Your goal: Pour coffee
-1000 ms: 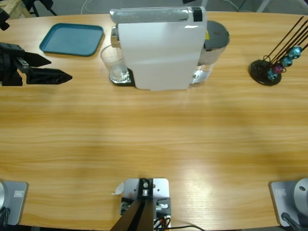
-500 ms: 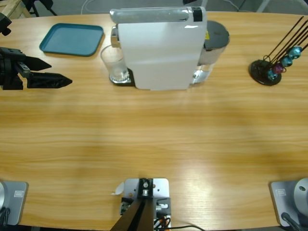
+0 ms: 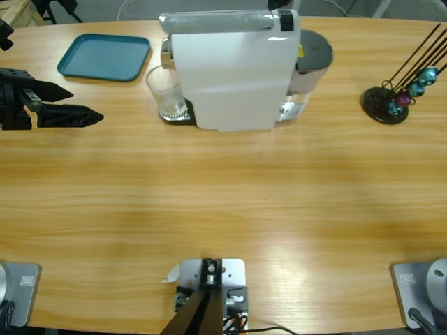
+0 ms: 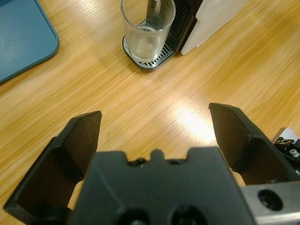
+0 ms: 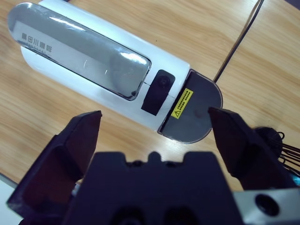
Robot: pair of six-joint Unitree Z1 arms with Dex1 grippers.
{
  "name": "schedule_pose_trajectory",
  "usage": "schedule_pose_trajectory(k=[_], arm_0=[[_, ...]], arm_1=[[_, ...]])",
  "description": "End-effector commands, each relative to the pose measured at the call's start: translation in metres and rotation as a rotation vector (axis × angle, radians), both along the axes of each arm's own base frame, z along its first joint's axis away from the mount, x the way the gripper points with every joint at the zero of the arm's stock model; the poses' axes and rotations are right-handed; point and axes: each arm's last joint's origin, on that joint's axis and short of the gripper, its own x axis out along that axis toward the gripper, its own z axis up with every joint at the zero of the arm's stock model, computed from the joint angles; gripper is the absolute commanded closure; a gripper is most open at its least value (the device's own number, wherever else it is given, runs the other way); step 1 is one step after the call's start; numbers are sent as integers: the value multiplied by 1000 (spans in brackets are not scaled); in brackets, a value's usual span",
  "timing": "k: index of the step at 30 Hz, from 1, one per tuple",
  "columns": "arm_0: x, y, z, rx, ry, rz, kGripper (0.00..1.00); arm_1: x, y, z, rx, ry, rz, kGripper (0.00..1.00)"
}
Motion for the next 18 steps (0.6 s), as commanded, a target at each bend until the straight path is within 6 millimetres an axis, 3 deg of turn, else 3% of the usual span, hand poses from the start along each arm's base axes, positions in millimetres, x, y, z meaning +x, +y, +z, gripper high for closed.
schedule_pose_trajectory(k=[1, 9, 14, 18], arm_0=[[-7, 1, -4, 7, -8, -15, 0], [-17, 8, -3, 1, -24, -15, 0], [-18, 9, -8, 10, -11, -16, 0], [-12, 6, -2, 21, -54, -24, 0]], arm_1=[[-27, -16, 15, 19, -10, 21, 0], [-89, -60, 9, 46, -47, 46, 0], [-123, -84, -36, 61, -25, 99, 0], [-132, -89, -57, 74, -13, 128, 0]])
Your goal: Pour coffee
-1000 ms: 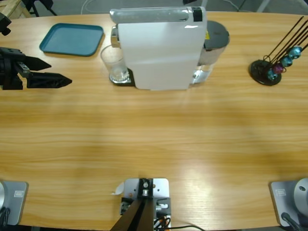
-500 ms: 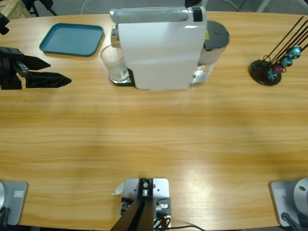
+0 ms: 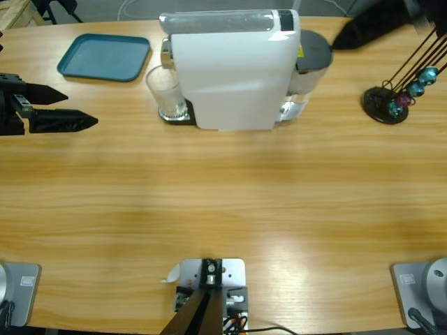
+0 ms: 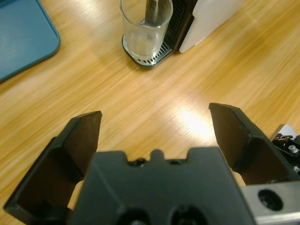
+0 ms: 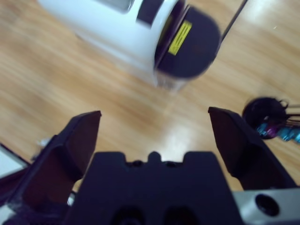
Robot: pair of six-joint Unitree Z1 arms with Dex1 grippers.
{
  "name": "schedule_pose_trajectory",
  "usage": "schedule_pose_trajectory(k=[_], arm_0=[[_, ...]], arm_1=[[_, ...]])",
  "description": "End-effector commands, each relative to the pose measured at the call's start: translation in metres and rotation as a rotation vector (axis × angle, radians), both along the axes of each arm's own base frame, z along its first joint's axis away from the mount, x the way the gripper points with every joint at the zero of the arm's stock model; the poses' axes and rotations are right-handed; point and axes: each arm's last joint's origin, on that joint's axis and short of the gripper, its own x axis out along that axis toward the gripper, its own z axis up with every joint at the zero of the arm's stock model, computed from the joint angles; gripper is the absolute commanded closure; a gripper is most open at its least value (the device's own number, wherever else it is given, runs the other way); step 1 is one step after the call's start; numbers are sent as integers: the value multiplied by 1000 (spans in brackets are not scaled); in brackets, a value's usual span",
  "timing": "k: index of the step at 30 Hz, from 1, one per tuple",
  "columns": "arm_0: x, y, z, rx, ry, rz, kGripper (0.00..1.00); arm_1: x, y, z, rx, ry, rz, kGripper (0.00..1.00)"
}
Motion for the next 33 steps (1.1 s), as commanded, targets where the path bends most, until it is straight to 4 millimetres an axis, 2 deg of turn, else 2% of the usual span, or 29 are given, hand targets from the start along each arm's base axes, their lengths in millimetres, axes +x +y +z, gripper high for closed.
schedule_pose_trajectory(k=[1, 5, 9, 11, 16, 22, 33], arm_0=[[1, -2, 0, 25, -49, -22, 0], [17, -13, 9, 14, -65, -31, 0], [24, -18, 18, -5, -89, -34, 0], [24, -20, 20, -6, -102, -47, 0], [15, -31, 18, -16, -125, -224, 0], [13, -33, 16, -1, -159, -308, 0], [6, -26, 7, 14, -140, -311, 0]], arm_1=[[-31, -18, -42, 22, 18, 82, 0], [-31, -17, -59, -6, 47, 96, 0], [-39, -23, -75, -13, 56, 125, 0], [-44, -26, -84, -2, 58, 139, 0], [-63, -42, -105, 12, 36, 157, 0], [-65, -44, -106, 10, 32, 163, 0], [-63, -42, -108, -3, 44, 170, 0]])
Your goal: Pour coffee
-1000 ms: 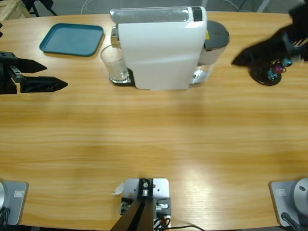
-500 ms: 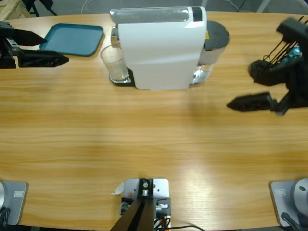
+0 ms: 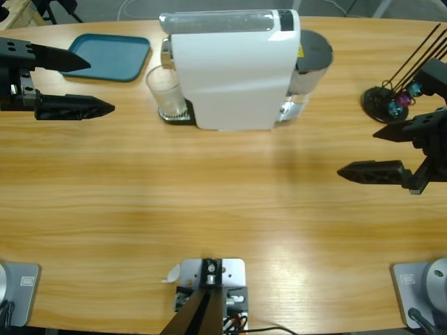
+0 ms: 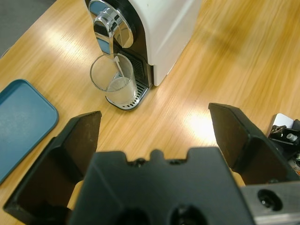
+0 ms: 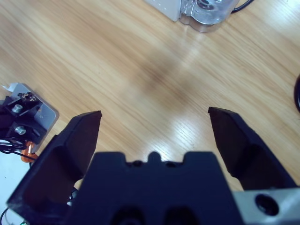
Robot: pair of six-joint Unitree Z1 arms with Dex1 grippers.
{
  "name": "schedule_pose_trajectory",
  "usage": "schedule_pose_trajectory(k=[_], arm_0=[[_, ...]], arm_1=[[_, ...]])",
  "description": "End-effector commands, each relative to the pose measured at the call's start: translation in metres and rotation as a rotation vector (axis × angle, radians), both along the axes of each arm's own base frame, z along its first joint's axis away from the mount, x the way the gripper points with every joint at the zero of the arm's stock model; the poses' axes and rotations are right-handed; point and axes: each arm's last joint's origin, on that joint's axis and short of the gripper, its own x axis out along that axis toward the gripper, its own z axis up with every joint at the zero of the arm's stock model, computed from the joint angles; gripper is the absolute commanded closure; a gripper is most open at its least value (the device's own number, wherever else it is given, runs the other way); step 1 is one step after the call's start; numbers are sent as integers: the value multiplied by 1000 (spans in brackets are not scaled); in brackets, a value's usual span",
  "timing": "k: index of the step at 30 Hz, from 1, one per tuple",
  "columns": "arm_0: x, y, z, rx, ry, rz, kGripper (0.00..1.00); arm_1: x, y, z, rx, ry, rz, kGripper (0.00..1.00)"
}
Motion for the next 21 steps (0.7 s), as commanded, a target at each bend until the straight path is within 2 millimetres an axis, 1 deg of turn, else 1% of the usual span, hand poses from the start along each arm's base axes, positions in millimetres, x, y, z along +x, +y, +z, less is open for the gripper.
schedule_pose_trajectory(k=[1, 4, 6, 10, 11, 13, 15, 16, 18, 21], arm_0=[[-5, 1, -19, 34, 42, -17, 0], [-6, 2, -18, 32, 37, -13, 0], [-5, 1, -18, 32, 41, -13, 0], [-6, 2, -18, 30, 39, -11, 0], [-6, 2, -18, 29, 40, -10, 0], [-6, 2, -17, 27, 37, -11, 0], [-9, 4, -15, 20, 29, -7, 0], [-10, 5, -14, 18, 25, -7, 0], [-13, 7, -14, 18, 25, -6, 0], [-13, 7, -18, 24, 33, -7, 0]], arm_1=[[-7, -4, -5, -21, -1, 43, 0], [-14, -15, 1, -46, -86, 8, 0], [-18, -21, 3, -29, -131, -32, 0], [-23, -26, 3, -12, -156, -47, 0], [-25, -27, 1, 9, -168, -66, 0], [-29, -30, -15, 68, -148, -107, 0], [-24, -20, -19, 36, -107, -71, 0], [-24, -20, -17, 31, -111, -66, 0], [-27, -23, -5, 19, -149, -52, 0], [-33, -30, 0, -9, -175, -37, 0]])
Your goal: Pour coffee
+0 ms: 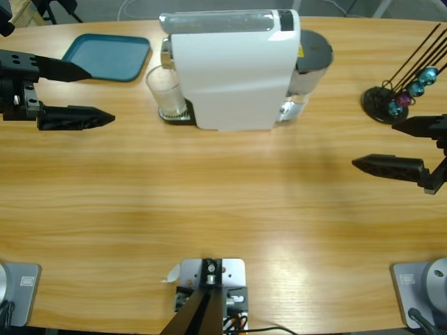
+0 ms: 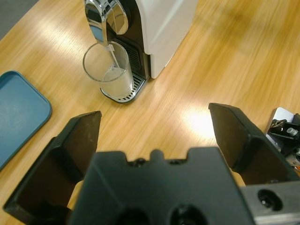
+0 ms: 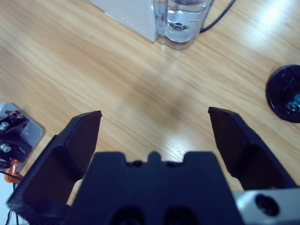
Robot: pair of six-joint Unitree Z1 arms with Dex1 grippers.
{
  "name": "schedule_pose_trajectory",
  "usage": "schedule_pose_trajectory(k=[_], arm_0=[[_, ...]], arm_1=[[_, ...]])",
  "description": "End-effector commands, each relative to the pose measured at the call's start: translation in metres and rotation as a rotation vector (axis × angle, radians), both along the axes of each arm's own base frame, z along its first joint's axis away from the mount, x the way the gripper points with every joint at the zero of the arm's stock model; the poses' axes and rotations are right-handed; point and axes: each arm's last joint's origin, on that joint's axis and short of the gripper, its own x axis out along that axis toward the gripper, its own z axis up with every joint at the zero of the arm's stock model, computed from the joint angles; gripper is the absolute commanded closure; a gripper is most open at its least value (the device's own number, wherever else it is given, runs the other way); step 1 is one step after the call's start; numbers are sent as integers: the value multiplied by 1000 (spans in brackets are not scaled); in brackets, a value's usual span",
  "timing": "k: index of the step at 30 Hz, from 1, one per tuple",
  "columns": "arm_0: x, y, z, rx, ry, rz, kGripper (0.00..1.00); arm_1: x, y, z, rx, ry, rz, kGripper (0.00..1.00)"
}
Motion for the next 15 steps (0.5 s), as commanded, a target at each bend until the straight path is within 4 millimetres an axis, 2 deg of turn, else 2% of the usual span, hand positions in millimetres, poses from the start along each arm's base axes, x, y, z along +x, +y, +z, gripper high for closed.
schedule_pose_trajectory(k=[1, 8, 15], arm_0=[[-9, 4, -9, 9, 15, -6, 0], [-13, 8, -9, 6, 9, -4, 0], [-13, 8, -10, 7, 11, -4, 0]], arm_1=[[-10, -9, 7, -66, -35, 31, 0], [-3, -3, 5, -128, -34, 65, 0], [-15, -16, 13, -94, -88, 52, 0]])
